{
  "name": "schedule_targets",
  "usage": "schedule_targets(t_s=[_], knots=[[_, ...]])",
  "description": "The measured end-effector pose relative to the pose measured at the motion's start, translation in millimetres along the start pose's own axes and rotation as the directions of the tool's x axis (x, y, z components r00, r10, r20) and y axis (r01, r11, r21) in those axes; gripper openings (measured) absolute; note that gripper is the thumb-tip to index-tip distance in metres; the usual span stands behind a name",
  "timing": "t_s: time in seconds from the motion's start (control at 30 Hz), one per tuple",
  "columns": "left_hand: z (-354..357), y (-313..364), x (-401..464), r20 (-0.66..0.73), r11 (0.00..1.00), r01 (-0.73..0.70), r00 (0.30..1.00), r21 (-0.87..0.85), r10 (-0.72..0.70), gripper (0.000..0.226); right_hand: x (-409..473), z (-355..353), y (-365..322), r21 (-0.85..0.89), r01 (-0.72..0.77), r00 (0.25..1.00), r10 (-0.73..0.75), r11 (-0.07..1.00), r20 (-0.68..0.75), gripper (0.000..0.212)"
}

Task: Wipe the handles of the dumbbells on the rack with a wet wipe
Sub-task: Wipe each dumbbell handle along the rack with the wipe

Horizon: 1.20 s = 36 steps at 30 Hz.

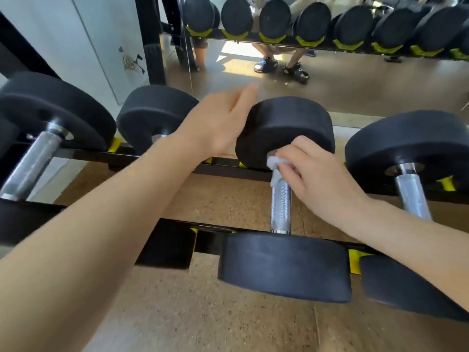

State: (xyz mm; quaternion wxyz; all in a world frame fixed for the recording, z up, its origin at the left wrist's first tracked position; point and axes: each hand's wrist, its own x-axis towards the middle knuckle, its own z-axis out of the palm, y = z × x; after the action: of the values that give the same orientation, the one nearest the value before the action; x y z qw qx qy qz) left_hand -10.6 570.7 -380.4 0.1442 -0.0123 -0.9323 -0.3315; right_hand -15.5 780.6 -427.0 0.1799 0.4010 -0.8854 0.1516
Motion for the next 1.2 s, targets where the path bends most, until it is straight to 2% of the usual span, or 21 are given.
schedule_targets(t_s=[0.07,0.13,0.23,0.33,0.43,0.5,0.57,0.67,0.8,0.87,1.0,1.2], knots=[[-22,-12,-8,-0.091,0.989,-0.052,0.994,0.14,0.065,0.055,-4,2,-10,0.077,-0.138,0.99,0.14,0.987,-0.025,0.011],[-45,-27,-14,-0.149,0.955,-0.074,0.982,0.287,0.121,0.051,-7,3,-17,0.119,-0.203,0.979,0.204,0.972,0.007,0.014],[-71,-58,-22,-0.19,0.923,0.045,0.981,0.382,0.031,0.049,-9,-7,-29,0.214,-0.231,0.967,0.2,0.949,0.158,0.014],[-78,-84,-32,-0.15,0.969,0.098,0.987,0.225,-0.065,0.047,13,-11,-52,0.43,-0.23,0.963,0.139,0.873,0.232,0.004],[-77,-93,-29,-0.163,0.995,0.068,0.985,0.075,-0.055,0.045,55,2,-80,0.544,-0.092,0.99,0.02,0.834,0.136,0.01],[-79,-97,-29,-0.157,0.998,0.063,0.986,0.003,-0.062,0.044,81,14,-101,0.491,0.114,0.99,-0.139,0.863,0.014,0.006],[-78,-99,-33,-0.144,0.998,0.057,0.988,-0.003,-0.056,0.04,98,30,-119,0.37,0.293,0.954,-0.293,0.882,-0.058,0.008],[-74,-102,-35,-0.187,0.999,0.044,0.981,-0.026,-0.048,0.038,114,62,-130,0.198,0.416,0.91,-0.404,0.888,-0.096,0.007],[-72,-94,-35,-0.225,0.974,0.115,0.961,-0.195,-0.159,0.048,120,90,-122,-0.032,0.441,0.896,-0.442,0.897,-0.037,0.02],[-69,-93,-36,-0.229,0.965,0.121,0.958,-0.231,-0.175,0.049,115,90,-122,-0.08,0.426,0.903,-0.429,0.901,-0.026,0.021],[-67,-91,-35,-0.242,0.951,0.167,0.942,-0.259,-0.231,0.053,108,86,-132,-0.047,0.361,0.933,-0.361,0.931,0.003,0.019],[-64,-81,-32,-0.24,0.924,0.231,0.92,-0.306,-0.31,0.058,101,72,-135,0.117,0.204,0.974,-0.214,0.972,0.074,0.037]])
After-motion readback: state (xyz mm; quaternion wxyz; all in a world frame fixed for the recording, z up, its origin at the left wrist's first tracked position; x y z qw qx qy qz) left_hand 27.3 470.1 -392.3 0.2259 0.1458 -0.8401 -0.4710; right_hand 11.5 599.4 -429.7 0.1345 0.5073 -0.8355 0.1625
